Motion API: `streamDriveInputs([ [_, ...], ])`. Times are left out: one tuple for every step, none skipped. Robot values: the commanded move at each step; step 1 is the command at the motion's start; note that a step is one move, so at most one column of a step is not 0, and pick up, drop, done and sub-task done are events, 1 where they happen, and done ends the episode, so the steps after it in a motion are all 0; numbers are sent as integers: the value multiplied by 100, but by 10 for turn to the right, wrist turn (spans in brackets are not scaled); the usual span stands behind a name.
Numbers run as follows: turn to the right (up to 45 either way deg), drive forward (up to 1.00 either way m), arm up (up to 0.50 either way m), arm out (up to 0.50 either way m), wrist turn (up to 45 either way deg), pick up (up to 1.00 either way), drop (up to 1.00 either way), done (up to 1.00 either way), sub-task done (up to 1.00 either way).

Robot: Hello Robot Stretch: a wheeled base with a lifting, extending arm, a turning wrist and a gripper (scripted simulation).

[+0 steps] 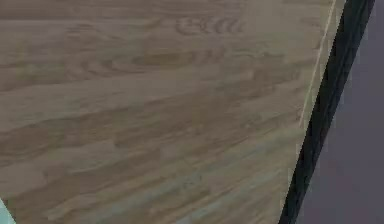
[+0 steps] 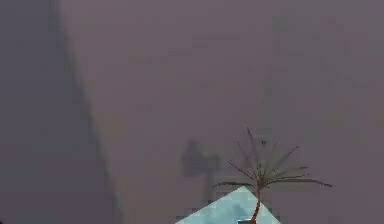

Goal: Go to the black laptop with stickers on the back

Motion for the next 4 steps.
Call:
streamDriveInputs([
  [-450,0,0,0,0,0,0,0,0],
  [-450,0,0,0,0,0,0,0,0],
  [-450,0,0,0,0,0,0,0,0],
  [-150,0,0,0,0,0,0,0,0],
])
